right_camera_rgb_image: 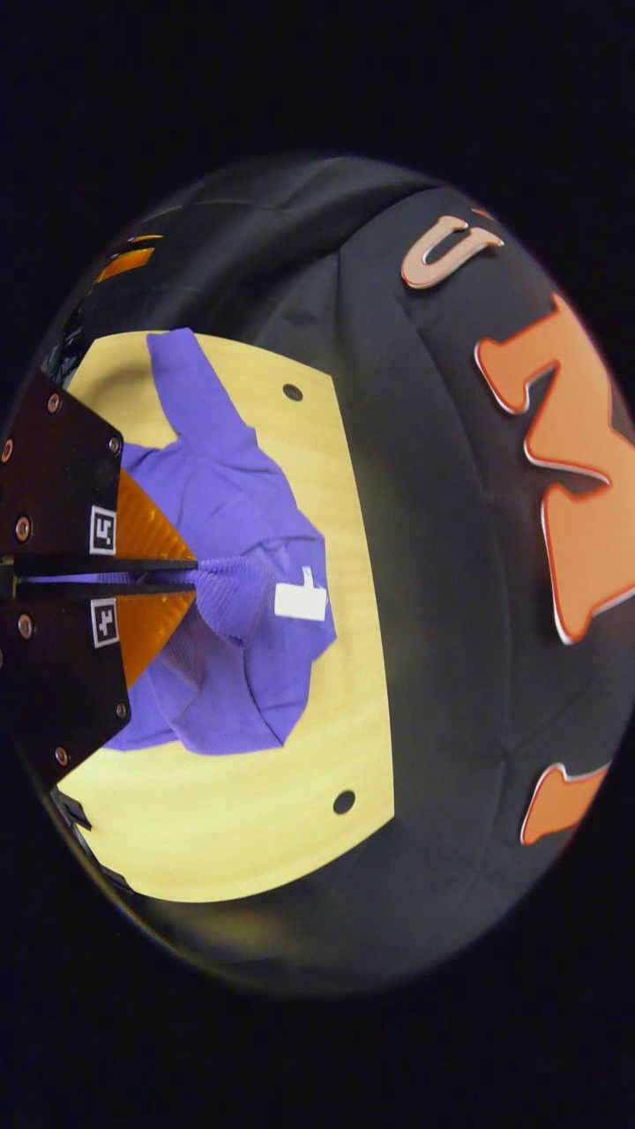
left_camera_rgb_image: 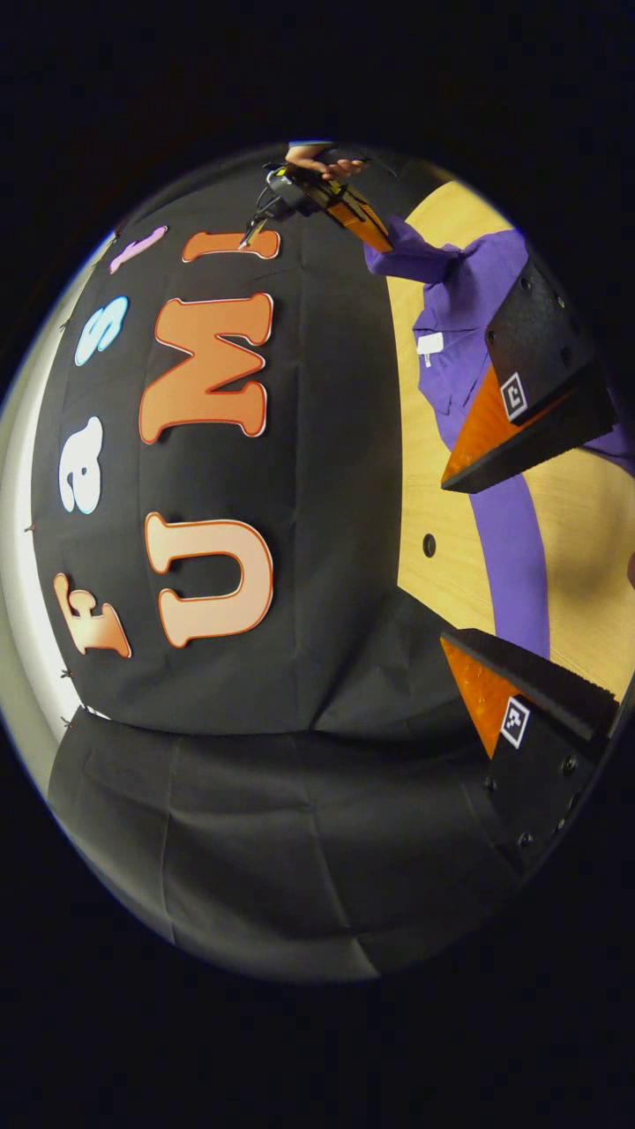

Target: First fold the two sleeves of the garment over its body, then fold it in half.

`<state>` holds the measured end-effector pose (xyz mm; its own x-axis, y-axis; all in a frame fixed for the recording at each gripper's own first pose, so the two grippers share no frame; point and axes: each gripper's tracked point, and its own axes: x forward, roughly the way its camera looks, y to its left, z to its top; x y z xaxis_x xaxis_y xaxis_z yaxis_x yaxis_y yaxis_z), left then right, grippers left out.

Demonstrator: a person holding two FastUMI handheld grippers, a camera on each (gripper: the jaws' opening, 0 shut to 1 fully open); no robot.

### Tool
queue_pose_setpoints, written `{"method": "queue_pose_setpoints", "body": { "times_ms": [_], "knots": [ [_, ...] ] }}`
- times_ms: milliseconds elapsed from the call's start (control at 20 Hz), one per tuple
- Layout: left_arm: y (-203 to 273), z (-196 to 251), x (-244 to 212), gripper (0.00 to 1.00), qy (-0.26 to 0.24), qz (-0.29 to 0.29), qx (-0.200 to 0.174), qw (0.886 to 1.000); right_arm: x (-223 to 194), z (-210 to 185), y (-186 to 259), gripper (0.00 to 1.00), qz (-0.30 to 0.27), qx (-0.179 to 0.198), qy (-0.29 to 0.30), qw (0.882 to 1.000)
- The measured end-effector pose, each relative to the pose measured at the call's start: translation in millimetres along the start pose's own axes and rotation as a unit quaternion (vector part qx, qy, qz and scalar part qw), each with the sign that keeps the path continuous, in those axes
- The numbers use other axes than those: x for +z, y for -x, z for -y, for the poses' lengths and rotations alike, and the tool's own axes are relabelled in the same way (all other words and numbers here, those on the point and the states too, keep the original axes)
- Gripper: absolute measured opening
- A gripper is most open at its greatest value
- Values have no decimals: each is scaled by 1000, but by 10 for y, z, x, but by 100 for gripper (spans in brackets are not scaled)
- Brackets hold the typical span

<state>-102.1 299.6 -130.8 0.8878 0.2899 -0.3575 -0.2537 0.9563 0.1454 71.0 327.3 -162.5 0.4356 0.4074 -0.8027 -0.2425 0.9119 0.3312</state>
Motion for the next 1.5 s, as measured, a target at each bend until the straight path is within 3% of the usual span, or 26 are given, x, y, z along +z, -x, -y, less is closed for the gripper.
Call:
{"method": "queue_pose_setpoints", "body": {
  "times_ms": [250,500,600,750,950,1000,1050,1100,1300,1500],
  "knots": [
    [-75,-161,-186,97,-8,-16,4,1000,-90,-597,-290,4,-18,26,5,999],
    [-152,-191,-346,97,-20,-37,5,999,-255,-1370,-334,10,-27,142,-29,989],
    [-187,-226,-407,97,-18,-41,7,999,-248,-1421,-283,13,-17,156,-21,987],
    [-322,-319,-459,97,-2,-56,20,998,-93,-1304,-117,18,31,155,7,987],
    [-688,-423,-589,97,33,-113,22,993,241,-976,352,56,126,132,49,982],
    [-775,-441,-645,97,40,-132,22,990,296,-885,453,58,147,123,60,980],
    [-842,-454,-702,98,45,-152,23,987,343,-793,556,74,168,111,70,977],
    [-927,-458,-742,98,55,-167,22,984,409,-677,664,81,190,97,80,974],
    [-1160,-646,-959,98,73,-234,40,969,530,-297,1120,93,261,58,94,959],
    [-1410,-832,-1264,99,78,-298,56,950,505,92,1481,95,302,27,77,950]
  ]
}}
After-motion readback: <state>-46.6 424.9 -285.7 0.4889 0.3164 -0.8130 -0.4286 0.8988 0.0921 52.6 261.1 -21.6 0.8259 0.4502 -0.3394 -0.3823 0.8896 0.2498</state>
